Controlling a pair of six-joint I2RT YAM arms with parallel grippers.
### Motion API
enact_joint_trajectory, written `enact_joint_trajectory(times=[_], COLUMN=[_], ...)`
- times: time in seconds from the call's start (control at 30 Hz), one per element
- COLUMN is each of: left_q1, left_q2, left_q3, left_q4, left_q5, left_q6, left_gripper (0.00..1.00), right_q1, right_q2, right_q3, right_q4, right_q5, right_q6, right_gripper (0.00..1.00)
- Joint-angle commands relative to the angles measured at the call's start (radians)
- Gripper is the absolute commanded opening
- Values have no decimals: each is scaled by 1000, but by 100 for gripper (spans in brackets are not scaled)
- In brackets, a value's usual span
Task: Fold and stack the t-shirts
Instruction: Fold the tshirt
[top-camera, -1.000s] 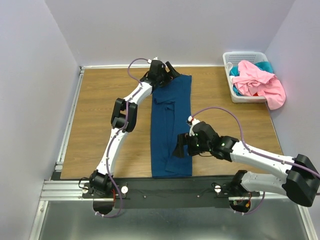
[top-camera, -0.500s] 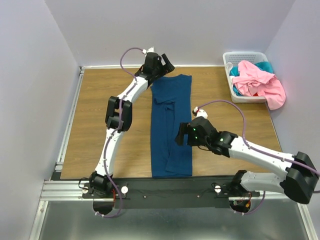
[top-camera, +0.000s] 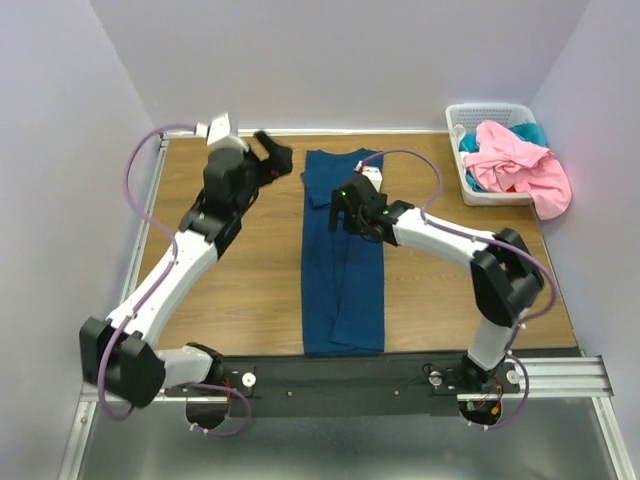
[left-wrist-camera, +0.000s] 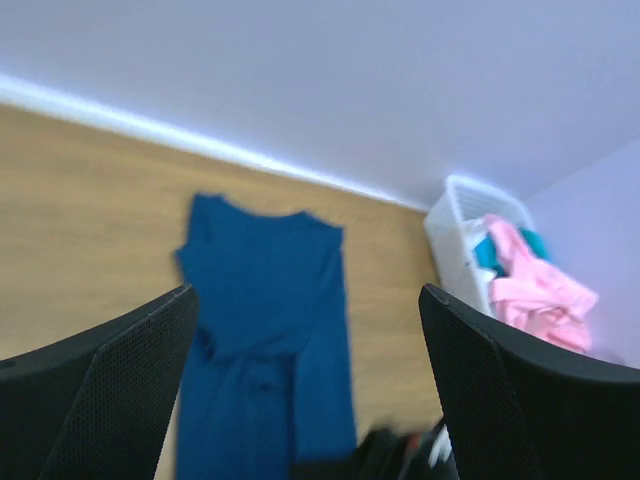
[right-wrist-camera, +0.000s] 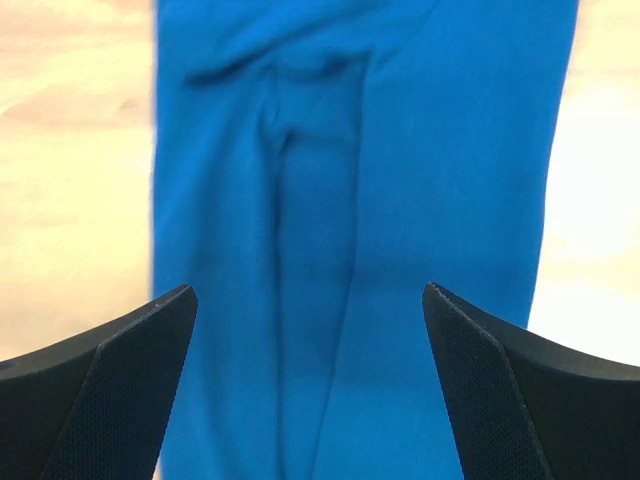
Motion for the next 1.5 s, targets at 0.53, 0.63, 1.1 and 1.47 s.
enact_joint_trajectory(times=[0.53,0.63,1.1,1.47], left_q1=[-56,-58,-280,-530], left_q2=[-573,-561,-530,-360], left_q3=[-919,-919,-955,-926], left_q4=[-32,-69,-94,-57], left_q5=[87,60,189,182], left_q6=[-183,-155,-214,-290], left_gripper=[98,98,99,96], right_q1=[-154,-162,-160,-160], right_q2=[561,601,166,-267], right_q3=[435,491,282,-267], right_q4=[-18,-21,-22,-21], right_q5=[-45,-89,-234,-74], right_q6=[-185,-191,-200,-27], right_gripper=[100,100,100,100])
